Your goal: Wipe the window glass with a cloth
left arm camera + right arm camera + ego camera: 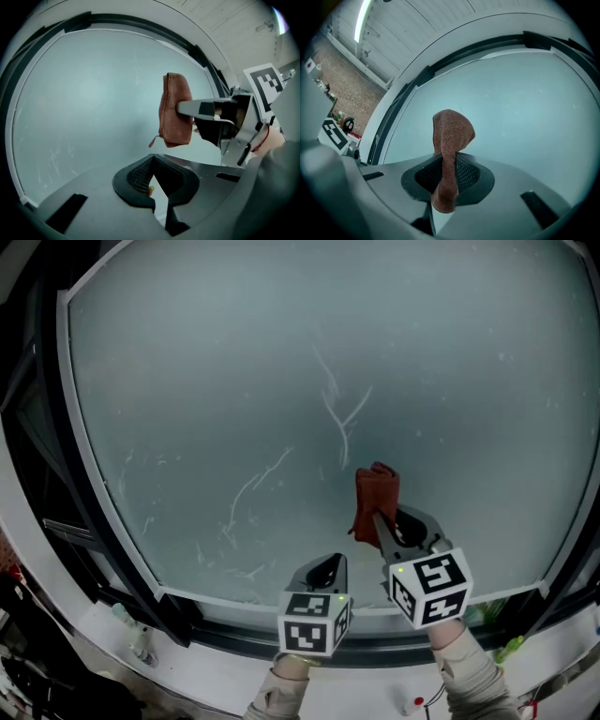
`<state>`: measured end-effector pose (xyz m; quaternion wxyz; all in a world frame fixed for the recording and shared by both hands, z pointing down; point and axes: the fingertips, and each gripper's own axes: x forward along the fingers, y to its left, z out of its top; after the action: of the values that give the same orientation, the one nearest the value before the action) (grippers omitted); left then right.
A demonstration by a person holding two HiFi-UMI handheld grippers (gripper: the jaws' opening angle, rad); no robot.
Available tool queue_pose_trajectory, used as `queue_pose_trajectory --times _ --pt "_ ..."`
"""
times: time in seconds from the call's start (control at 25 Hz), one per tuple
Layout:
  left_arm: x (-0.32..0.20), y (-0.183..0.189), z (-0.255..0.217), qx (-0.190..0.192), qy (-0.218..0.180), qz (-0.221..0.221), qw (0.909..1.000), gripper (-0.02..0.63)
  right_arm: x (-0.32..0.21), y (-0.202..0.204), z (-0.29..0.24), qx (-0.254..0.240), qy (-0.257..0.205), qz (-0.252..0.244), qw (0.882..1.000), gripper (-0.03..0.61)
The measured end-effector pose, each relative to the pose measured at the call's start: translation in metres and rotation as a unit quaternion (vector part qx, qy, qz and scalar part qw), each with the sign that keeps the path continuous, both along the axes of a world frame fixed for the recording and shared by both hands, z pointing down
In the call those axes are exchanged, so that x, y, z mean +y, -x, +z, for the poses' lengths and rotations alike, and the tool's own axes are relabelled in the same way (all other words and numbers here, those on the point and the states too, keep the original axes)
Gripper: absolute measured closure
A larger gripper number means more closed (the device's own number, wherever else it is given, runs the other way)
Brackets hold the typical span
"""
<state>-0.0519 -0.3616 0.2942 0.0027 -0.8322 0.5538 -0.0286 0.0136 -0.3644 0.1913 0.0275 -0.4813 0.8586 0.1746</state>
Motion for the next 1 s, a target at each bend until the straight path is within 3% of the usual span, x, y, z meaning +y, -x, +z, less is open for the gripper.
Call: queue_pose_trajectory --times 0.52,0.8,1.0 --pt "-0.04 0.006 -0.052 0.012 -0.037 0.0 0.9993 0.609 -0.053 0.034 -0.107 0.033 -0.068 0.001 0.997 0.529" --pt "-0.049 0.006 -0.063 0.012 -0.046 -0.002 0.9989 0.611 -0.079 0.047 -0.113 0.047 -0.059 0.007 0.997 0.529" --pt "-0.054 0.004 -0.058 0.017 -0.041 -0.002 0.999 0.611 -0.089 0.03 -0.105 0.055 -0.054 0.029 0.997 0.529"
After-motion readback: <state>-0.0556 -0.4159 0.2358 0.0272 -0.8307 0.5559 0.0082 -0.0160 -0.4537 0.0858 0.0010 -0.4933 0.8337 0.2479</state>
